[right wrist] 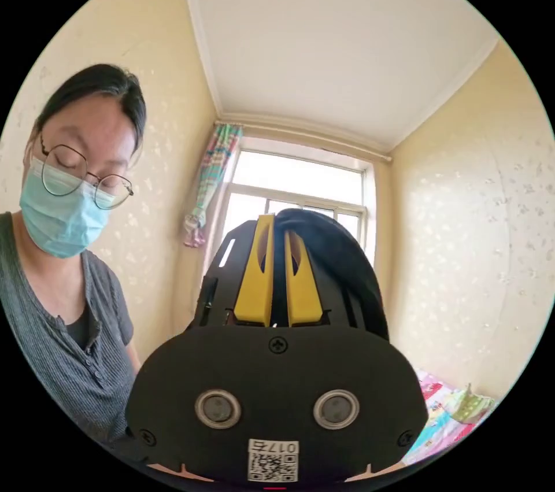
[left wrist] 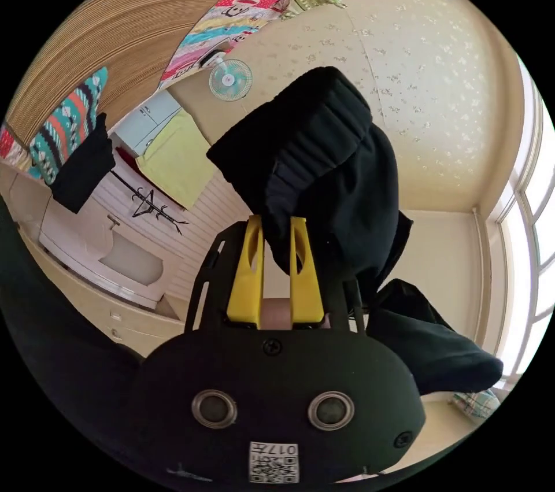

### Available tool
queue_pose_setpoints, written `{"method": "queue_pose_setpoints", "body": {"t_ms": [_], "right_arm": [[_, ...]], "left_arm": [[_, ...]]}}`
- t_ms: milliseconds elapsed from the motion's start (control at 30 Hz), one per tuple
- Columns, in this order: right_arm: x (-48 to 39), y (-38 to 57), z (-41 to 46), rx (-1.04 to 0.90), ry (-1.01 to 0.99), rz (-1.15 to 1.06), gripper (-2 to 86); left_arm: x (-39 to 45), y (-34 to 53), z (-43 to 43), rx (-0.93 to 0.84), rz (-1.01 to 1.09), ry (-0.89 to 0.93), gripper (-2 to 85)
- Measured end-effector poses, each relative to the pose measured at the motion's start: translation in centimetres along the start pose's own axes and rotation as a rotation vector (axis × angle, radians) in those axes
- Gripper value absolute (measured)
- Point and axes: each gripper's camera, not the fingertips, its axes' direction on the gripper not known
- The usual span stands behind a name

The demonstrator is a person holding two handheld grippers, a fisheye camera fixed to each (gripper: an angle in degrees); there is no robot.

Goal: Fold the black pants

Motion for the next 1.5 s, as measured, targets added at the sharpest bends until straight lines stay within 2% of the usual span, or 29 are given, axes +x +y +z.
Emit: {"method": "queue_pose_setpoints", "body": {"t_ms": [67,133,167,267,333,367,433,500,533,600,667,733,800,867,933,967,1033,1100,1133,1200,1333,1367,1400,1467,1500], "right_arm": [[3.8,1.4,-2.5,0.026,0.099,0.133,0.3],[9.7,4.0,-6.2,0.113,0.101,0.355,0.4],[13.7,6.6,-8.8,0.179,0.078,0.5,0.4],[21.5,14.5,-14.1,0.22,0.077,0.816,0.6],[24.1,19.5,-15.8,0.144,0.126,0.961,0.7],[25.4,23.1,-16.5,0.069,0.17,1.044,0.9],[27.1,28.5,-17.0,-0.089,0.226,1.151,1.1],[29.6,36.7,-17.3,-0.382,0.253,1.292,1.6],[30.1,39.0,-17.3,-0.466,0.257,1.328,1.8],[30.9,47.7,-16.7,-0.743,0.223,1.429,2.6],[30.7,53.5,-16.0,-0.857,0.181,1.475,3.6],[29.8,58.5,-14.9,-1.035,0.24,1.473,5.4],[27.9,62.6,-13.1,-1.328,0.299,1.406,7.8],[26.4,63.2,-11.9,-1.486,0.394,1.286,9.3],[25.2,62.8,-11.2,-1.581,0.519,1.193,10.2],[24.6,61.8,-10.8,-1.55,0.547,1.168,10.3],[23.3,59.4,-9.6,-1.313,0.36,1.174,10.8],[20.7,55.0,-6.3,-1.002,0.069,1.059,13.7],[19.8,53.9,-5.2,-0.975,0.039,1.004,15.4],[16.0,49.7,0.2,-0.997,0.003,0.754,20.4],[9.8,47.0,7.5,-1.116,0.095,0.38,19.9],[8.2,47.3,9.4,-1.167,0.157,0.273,16.5],[7.1,47.9,10.8,-1.233,0.306,0.181,11.0],[5.6,48.1,11.7,-1.279,0.335,0.052,8.4],[5.3,47.7,11.8,-1.271,0.311,0.073,7.7]], "left_arm": [[0.7,0.3,-1.9,0.015,0.067,0.11,6.5],[2.5,1.4,-4.7,0.017,0.218,0.294,6.4],[3.1,1.8,-5.6,0.024,0.258,0.32,6.3],[6.3,4.1,-8.4,0.025,0.475,0.222,6.2],[7.4,5.4,-8.9,-0.004,0.635,0.1,6.0],[7.5,5.9,-8.8,-0.014,0.679,0.056,6.0],[7.1,8.5,-7.1,-0.065,0.863,-0.196,6.0],[5.3,10.9,-5.5,-0.062,0.985,-0.393,6.0],[3.4,11.9,-4.6,-0.075,1.045,-0.486,6.0],[-0.1,12.5,-3.9,-0.098,1.078,-0.559,5.9],[-3.9,12.2,-4.0,-0.092,1.051,-0.567,6.0],[-9.2,11.6,-5.0,-0.052,0.98,-0.538,6.0],[-13.0,11.5,-5.8,-0.025,0.948,-0.533,6.1],[-16.4,11.8,-6.5,-0.003,0.938,-0.582,6.1],[-20.9,12.7,-7.1,0.021,0.936,-0.717,6.1],[-22.1,13.0,-7.1,0.024,0.936,-0.754,6.2],[-26.8,13.9,-7.1,0.049,0.932,-0.878,6.2],[-30.5,14.4,-7.0,0.04,0.936,-0.913,6.2],[-32.9,14.7,-7.0,0.024,0.936,-0.906,6.2],[-36.4,15.2,-6.7,-0.009,0.935,-0.893,6.1],[-45.6,17.5,-3.5,-0.185,0.957,-0.989,6.3],[-47.1,18.0,-3.0,-0.22,0.969,-1.009,6.4],[-49.6,19.2,-2.2,-0.244,1.011,-1.071,6.5],[-51.8,21.0,-2.1,-0.24,1.098,-1.142,7.0],[-53.0,21.8,-2.2,-0.281,1.121,-1.161,7.5]]}}
